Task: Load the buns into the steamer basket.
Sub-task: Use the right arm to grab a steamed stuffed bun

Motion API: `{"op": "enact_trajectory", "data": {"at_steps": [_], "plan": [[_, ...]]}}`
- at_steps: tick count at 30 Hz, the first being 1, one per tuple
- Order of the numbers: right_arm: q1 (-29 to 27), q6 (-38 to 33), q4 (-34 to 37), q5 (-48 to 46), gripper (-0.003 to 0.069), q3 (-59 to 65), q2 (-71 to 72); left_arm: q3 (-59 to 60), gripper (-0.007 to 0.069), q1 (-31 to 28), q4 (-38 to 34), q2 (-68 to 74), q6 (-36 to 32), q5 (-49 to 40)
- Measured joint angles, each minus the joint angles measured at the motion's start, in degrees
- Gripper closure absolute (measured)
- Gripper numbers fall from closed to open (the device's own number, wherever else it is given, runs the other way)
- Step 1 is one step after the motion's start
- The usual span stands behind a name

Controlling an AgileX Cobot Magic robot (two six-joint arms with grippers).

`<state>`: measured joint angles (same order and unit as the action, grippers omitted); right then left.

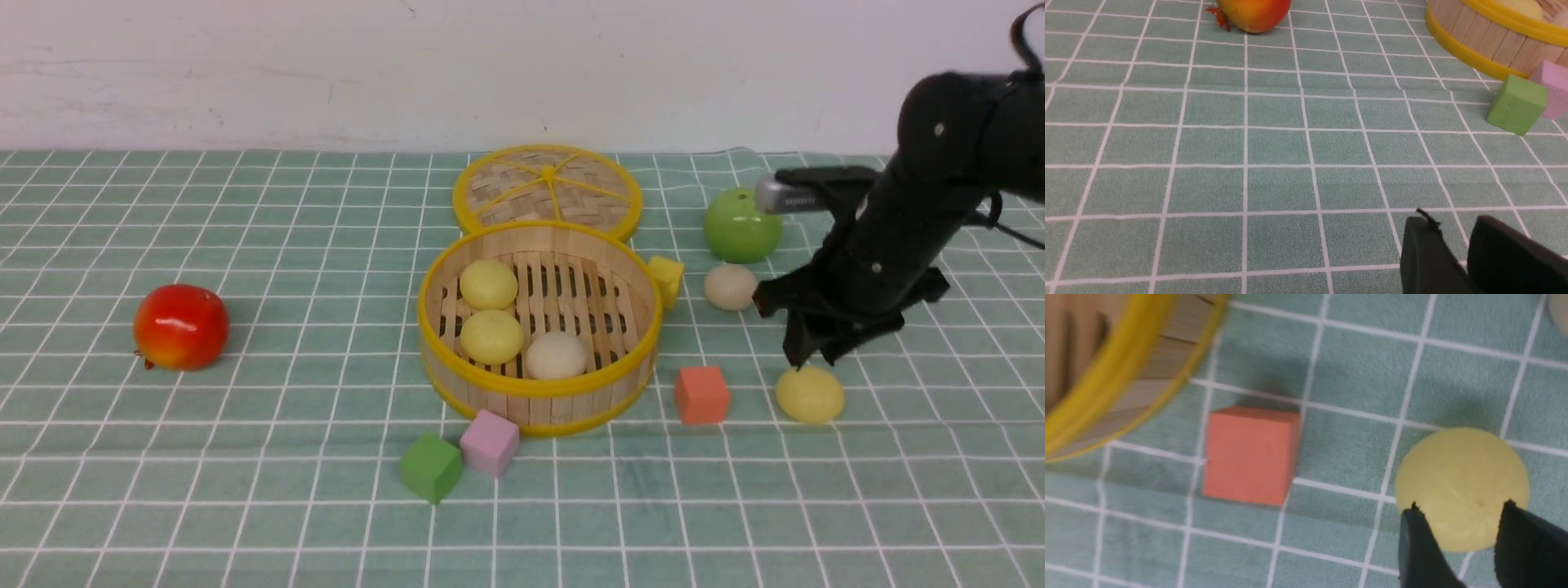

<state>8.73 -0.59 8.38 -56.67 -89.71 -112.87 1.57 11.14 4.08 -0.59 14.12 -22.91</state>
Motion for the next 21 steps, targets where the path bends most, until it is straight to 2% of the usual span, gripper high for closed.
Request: {"op": "enact_trajectory", "data": {"at_steps": [15,19,21], "plan": [[0.0,1.6,-6.6,2.2,0.0389,0.2,-3.3,0.0,0.0447,0.0,0.0,0.0,0.0,0.0],[0.0,1.6,-6.5,2.9,0.0431,0.2,-4.5,0.0,0.0441,0.0,0.0,0.0,0.0,0.0],[0.0,1.6,-6.3,3.1,0.0482,0.2,-4.8,0.0,0.0438,0.0,0.0,0.0,0.0,0.0]]}}
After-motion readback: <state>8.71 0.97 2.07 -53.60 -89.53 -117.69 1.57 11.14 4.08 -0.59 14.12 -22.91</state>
